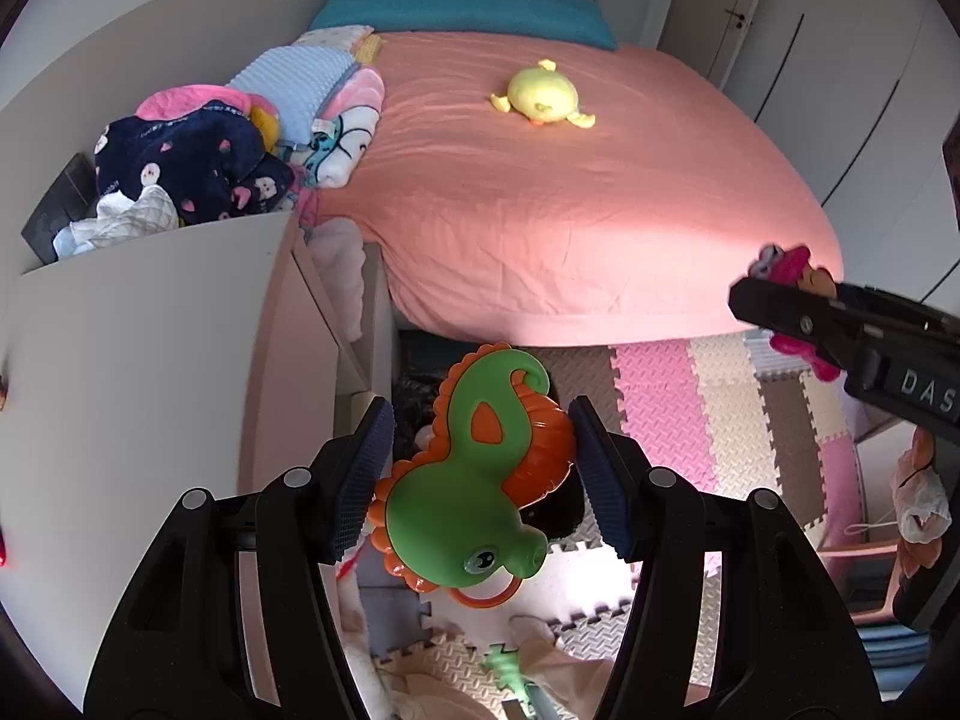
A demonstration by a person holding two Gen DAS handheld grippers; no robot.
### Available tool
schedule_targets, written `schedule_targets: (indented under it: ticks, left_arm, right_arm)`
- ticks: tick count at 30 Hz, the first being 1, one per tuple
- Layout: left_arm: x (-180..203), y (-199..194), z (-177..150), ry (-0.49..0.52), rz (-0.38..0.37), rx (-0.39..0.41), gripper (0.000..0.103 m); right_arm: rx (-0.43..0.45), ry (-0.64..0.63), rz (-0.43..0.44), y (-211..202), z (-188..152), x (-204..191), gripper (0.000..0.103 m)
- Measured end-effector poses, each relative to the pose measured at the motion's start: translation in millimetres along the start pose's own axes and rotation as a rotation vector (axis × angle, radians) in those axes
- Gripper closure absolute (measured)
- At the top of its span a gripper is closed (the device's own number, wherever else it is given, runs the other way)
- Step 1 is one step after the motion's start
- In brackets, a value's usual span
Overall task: Collect trash
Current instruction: 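Carry seahorse and pink doll to the black bin and release both, then move both tools back over the desk toward the heart and bear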
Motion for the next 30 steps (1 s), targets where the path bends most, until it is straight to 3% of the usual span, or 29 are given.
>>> schedule_targets:
  ticks: [9,10,12,15,30]
  left_arm:
    - [16.4,13.3,-6.7,0.033,0.004,-0.036,0.044]
    - [17.1,14.4,-5.8,0.032,0.003,-0.039,0.035]
    - [14.3,14.9,-4.1,0.025,0.034,-0.039,0.006]
    - [5.5,12.1,-2.1,0.018,0.089,-0.026,0.006]
    - [-14.1,3.2,-2.3,-0.033,0.089,-0.021,0.006]
  right_arm:
    - [-0.037,0.03,-0.018,21.8,8.5,-5.8,0.057]
    - [-0.06,0.04,-0.034,25.2,9.1,-4.5,0.054]
    - [-0.061,0.054,-0.065,25.2,11.7,-2.9,0.031]
    - [-0.029,0.04,-0.087,17.4,13.0,-3.5,0.025]
    - [-0.003,0.026,-0.061,10.9,18.5,-11.1,0.024]
Point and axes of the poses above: each gripper's, at about its wrist camera, not at the fingertips, and y roughly the way its jaws point, x to its right, z to its top, the point moved 7 cm from there along y, roughly the way its jaws point, and after that the axes turned 11 degrees about z, right-handed, at the moved point
